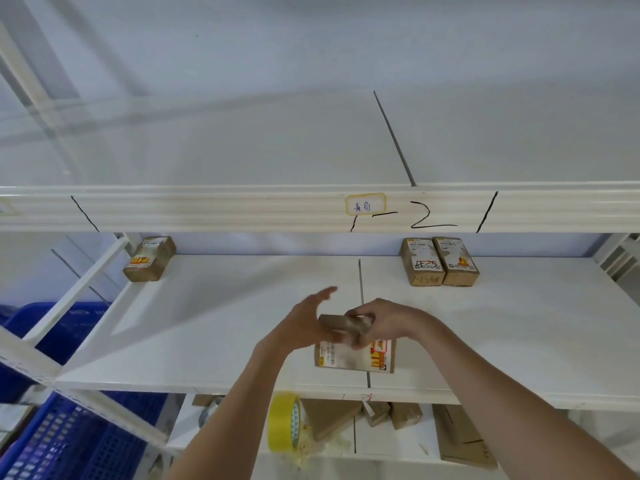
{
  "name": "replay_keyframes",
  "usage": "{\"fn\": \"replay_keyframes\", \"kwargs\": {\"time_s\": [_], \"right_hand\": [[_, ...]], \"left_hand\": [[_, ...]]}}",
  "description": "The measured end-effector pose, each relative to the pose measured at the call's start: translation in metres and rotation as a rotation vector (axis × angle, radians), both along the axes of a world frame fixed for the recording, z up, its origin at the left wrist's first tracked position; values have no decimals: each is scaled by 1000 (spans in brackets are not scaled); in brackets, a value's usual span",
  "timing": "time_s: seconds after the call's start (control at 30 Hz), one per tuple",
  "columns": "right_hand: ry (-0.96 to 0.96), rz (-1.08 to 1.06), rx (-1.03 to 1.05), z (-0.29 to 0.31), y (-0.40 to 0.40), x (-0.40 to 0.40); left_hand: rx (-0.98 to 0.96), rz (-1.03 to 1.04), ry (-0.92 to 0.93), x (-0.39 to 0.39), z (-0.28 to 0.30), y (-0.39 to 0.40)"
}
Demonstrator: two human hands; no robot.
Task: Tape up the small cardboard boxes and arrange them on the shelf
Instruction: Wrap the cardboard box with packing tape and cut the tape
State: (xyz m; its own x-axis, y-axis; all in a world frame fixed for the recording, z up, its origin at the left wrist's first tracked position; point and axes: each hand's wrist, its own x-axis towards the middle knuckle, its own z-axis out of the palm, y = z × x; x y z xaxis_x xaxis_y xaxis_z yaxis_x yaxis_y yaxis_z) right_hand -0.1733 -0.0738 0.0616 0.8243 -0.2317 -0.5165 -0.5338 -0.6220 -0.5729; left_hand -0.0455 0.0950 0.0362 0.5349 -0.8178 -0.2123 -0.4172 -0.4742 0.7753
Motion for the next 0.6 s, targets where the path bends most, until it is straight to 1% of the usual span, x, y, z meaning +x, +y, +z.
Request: {"fn": "replay_keyframes", "kwargs": {"time_s": [0.07, 0.13, 0.17, 0.23, 0.27, 0.3, 0.33, 0.4, 0.43, 0.47, 0.53, 0.6], "right_hand": [[9, 83, -43, 7, 0, 7], [-23, 75, -60, 10, 0, 11], [-63, 16, -59, 9, 0, 10], [-194, -215, -51, 3, -2, 5], [-249, -355, -6, -1, -2, 1], [-261, -471, 95, -6, -1, -2], [-236, -544, 248, -12, 3, -5], [-181, -612, 578, -25, 16, -7], [-213, -651, 692, -30, 23, -6], [-270, -697, 751, -34, 29, -5], [-365, -758, 759, -39, 40, -2], [-406, -753, 723, -42, 50, 1]], "left_hand": [[116, -127, 5, -3, 5, -7], [163, -141, -5, -5, 9, -12], [169, -118, 1, -4, 9, -12], [156, -9, 7, -1, 4, -11], [120, 81, 64, 0, 0, -9], [63, 175, 173, 0, -4, -6], [4, 253, 301, -2, -8, -2], [-89, 334, 521, -8, -16, 2], [-121, 349, 603, -13, -19, 4], [-147, 358, 667, -17, -22, 5], [-175, 377, 741, -22, -24, 9], [-180, 396, 712, -25, -23, 13]]}}
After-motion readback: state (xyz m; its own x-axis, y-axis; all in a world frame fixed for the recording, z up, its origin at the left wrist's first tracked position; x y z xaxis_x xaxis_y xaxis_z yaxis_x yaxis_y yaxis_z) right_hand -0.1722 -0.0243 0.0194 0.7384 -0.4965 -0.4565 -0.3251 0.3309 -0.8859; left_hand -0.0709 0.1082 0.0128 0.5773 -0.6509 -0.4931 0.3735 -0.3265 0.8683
